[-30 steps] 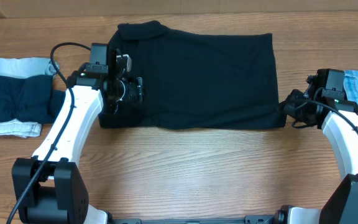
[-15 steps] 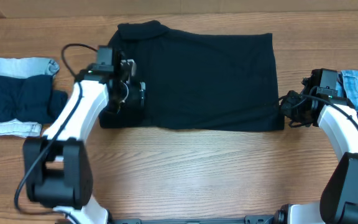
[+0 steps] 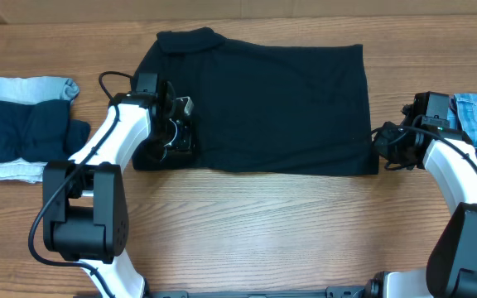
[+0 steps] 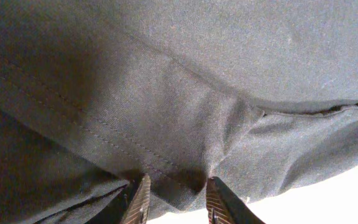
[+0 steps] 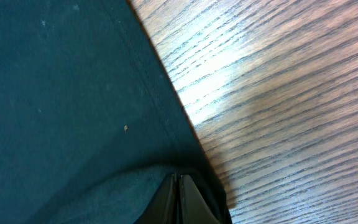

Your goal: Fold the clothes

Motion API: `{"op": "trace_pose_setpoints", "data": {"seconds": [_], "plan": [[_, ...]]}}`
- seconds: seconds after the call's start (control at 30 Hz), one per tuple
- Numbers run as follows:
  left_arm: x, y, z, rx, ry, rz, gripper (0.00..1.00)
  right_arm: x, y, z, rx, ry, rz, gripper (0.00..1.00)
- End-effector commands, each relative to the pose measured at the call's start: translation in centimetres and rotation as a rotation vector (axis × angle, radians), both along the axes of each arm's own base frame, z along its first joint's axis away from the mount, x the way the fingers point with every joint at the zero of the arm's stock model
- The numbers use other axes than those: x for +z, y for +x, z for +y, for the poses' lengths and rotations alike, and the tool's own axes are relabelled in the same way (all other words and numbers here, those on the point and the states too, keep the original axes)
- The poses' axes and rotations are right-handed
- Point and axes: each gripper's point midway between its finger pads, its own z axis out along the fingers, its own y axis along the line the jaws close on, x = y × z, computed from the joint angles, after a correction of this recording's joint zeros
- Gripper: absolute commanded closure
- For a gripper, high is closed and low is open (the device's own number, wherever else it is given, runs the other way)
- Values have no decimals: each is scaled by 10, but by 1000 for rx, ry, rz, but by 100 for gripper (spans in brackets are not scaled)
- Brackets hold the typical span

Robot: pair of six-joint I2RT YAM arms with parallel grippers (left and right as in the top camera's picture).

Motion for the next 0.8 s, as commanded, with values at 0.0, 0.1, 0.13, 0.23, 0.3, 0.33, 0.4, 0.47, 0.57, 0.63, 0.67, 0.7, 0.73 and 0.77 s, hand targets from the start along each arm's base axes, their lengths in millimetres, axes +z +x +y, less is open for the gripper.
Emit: {"op": "trace_pose_setpoints", "data": {"seconds": [0.0, 0.1, 0.13, 0.23, 0.3, 0.33, 0.4, 0.47, 0.57, 0.63, 0.67, 0.7, 0.73, 0.77], "plan": [[2, 0, -5, 33, -26, 17, 66, 7, 9, -4, -8, -10, -25, 96], [1, -13, -3, 177, -26, 134, 35, 7, 9, -4, -8, -10, -25, 96], [0, -16, -2, 262, -27, 184, 34, 7, 9, -4, -8, -10, -26, 96], [-3, -8, 6, 381, 13, 190, 34, 7, 9, -4, -8, -10, -25, 96], [-2, 2, 4, 431, -4, 169, 41, 7, 9, -4, -8, -10, -25, 96], [-2, 2, 4, 450, -6, 174, 45, 7, 9, -4, -8, -10, -25, 96], [-1, 3, 4, 477, -10, 182, 50, 7, 9, -4, -8, -10, -25, 96], [-1, 3, 4, 496, -12, 189, 50, 7, 9, -4, -8, -10, -25, 96], [-4, 2, 4, 500, -9, 200, 48, 7, 9, -4, -8, -10, -25, 96], [-10, 1, 3, 532, -13, 232, 46, 7, 9, -4, -8, -10, -25, 96], [-15, 0, 2, 539, -10, 249, 53, 7, 9, -4, -8, -10, -25, 96], [-18, -2, 2, 538, -11, 261, 64, 7, 9, -4, -8, -10, -26, 96], [-19, -1, 1, 537, -16, 261, 77, 8, 9, -4, -8, -11, -28, 96], [-18, 1, 2, 537, -19, 253, 83, 8, 10, -4, -8, -11, -29, 96]]}}
